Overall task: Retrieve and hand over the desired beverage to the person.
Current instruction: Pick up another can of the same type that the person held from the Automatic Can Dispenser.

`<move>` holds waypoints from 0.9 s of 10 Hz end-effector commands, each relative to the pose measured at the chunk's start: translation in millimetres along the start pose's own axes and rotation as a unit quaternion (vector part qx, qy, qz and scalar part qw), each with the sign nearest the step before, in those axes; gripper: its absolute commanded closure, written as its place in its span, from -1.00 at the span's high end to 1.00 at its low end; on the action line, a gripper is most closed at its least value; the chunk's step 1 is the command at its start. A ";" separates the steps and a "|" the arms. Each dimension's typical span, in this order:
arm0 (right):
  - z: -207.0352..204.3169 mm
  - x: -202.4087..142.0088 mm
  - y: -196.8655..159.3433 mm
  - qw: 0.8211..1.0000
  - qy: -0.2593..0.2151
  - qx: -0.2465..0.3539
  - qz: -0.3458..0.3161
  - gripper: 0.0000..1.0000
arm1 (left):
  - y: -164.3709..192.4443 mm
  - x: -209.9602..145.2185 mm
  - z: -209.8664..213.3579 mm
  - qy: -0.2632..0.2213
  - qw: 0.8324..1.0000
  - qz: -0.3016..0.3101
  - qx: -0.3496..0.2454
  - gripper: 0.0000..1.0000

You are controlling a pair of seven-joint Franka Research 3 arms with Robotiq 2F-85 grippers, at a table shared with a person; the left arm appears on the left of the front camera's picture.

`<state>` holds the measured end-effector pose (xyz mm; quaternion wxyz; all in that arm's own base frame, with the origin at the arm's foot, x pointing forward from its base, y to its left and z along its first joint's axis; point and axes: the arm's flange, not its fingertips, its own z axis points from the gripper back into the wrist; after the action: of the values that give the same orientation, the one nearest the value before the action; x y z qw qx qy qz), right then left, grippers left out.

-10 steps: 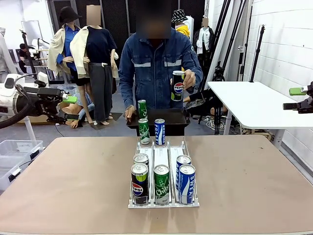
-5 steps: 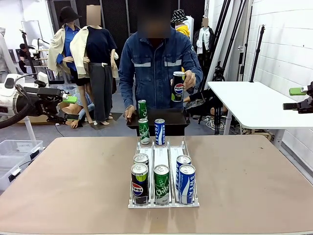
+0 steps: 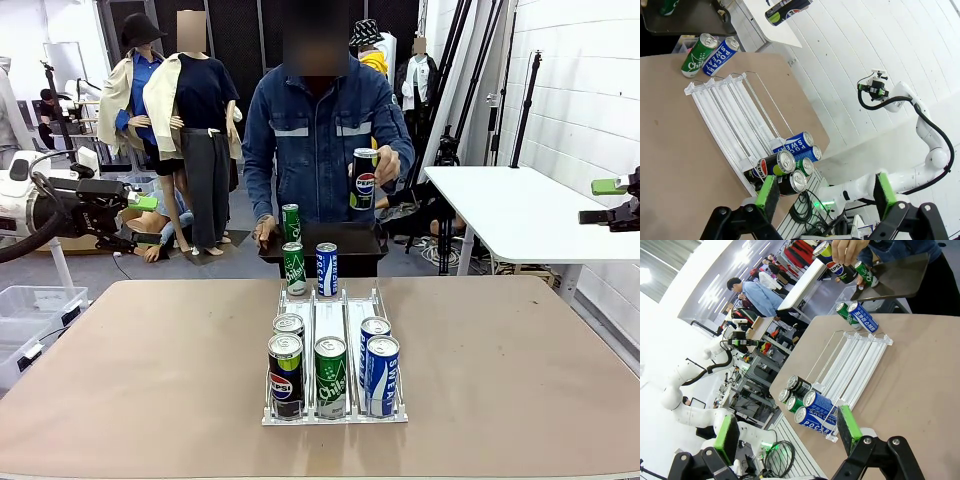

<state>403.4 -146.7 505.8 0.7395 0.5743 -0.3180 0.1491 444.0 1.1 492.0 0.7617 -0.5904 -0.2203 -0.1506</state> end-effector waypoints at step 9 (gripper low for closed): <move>-0.2 0.4 0.6 1.000 -0.003 0.007 0.002 1.00 | -0.1 0.1 1.2 -0.002 1.000 0.000 -0.002 1.00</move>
<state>403.4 -146.7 505.8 0.7395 0.5743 -0.3180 0.1491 444.0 1.1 492.0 0.7617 -0.5904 -0.2203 -0.1506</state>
